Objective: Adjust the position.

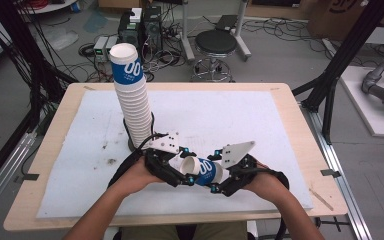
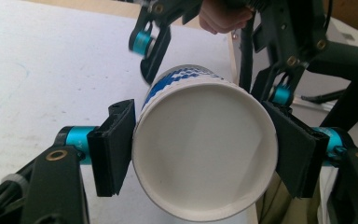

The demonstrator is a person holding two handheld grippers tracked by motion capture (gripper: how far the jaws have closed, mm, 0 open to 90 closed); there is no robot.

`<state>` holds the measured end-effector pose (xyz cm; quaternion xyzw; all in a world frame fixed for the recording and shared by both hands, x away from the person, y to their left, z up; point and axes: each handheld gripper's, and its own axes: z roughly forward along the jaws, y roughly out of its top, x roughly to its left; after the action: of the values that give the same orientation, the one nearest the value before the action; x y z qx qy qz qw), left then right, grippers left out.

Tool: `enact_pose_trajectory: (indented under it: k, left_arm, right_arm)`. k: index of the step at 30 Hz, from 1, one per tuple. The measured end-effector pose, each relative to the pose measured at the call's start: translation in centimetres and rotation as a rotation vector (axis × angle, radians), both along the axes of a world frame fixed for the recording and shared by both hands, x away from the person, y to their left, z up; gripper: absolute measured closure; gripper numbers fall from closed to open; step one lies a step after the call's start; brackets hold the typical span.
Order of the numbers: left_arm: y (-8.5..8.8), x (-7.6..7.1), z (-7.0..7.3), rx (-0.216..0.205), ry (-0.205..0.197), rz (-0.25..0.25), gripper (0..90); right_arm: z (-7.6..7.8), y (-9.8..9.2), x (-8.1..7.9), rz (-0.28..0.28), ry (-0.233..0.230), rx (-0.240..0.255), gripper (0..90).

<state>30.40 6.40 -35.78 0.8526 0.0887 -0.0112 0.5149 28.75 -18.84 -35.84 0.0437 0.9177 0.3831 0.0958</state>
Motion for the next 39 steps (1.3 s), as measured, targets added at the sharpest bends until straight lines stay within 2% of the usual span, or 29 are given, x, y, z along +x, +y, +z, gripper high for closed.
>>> enact_pose_trajectory:
  k: [1,2,4,5,7,10,15,18,26,32,39]
  left_arm:
    - [0.2,0.0,-0.1,-0.017,0.001,0.004,29.2]
    - [0.4,0.1,-0.2,-0.031,0.002,0.009,29.2]
    - [0.7,0.2,-0.5,-0.066,0.005,0.023,29.2]
    - [0.9,0.3,-0.6,-0.085,0.006,0.033,29.2]
    - [1.2,0.3,-0.8,-0.106,0.003,0.041,29.2]
    - [1.6,0.3,-1.1,-0.133,-0.004,0.056,29.2]
    - [2.3,0.3,-1.6,-0.184,-0.012,0.075,29.1]
    - [2.6,0.4,-1.8,-0.214,-0.021,0.079,29.1]
    - [3.1,0.2,-2.4,-0.257,-0.039,0.084,29.1]
    - [3.4,0.2,-3.0,-0.305,-0.032,0.088,29.1]
    - [3.6,0.1,-3.4,-0.339,-0.03,0.078,29.2]
  right_arm:
    - [0.4,-0.5,-0.1,-0.015,0.009,0.065,21.3]
    - [0.4,-0.5,-0.1,-0.015,0.009,0.065,21.3]
    - [0.7,-0.9,-0.1,-0.028,0.011,0.125,21.3]
    - [0.9,-1.4,-0.2,-0.047,0.01,0.174,21.3]
    - [1.0,-1.5,-0.2,-0.049,0.009,0.188,21.2]
    - [1.0,-2.4,-0.2,-0.095,0.014,0.258,21.2]
    - [0.6,-3.1,-0.2,-0.137,0.029,0.303,20.9]
    - [0.5,-3.3,-0.2,-0.149,0.029,0.313,20.9]
    - [-0.3,-3.8,-0.4,-0.207,0.03,0.351,20.8]
    - [-1.1,-4.4,-0.5,-0.23,0.04,0.375,20.8]
    - [-2.0,-4.9,-0.8,-0.242,0.066,0.4,20.8]
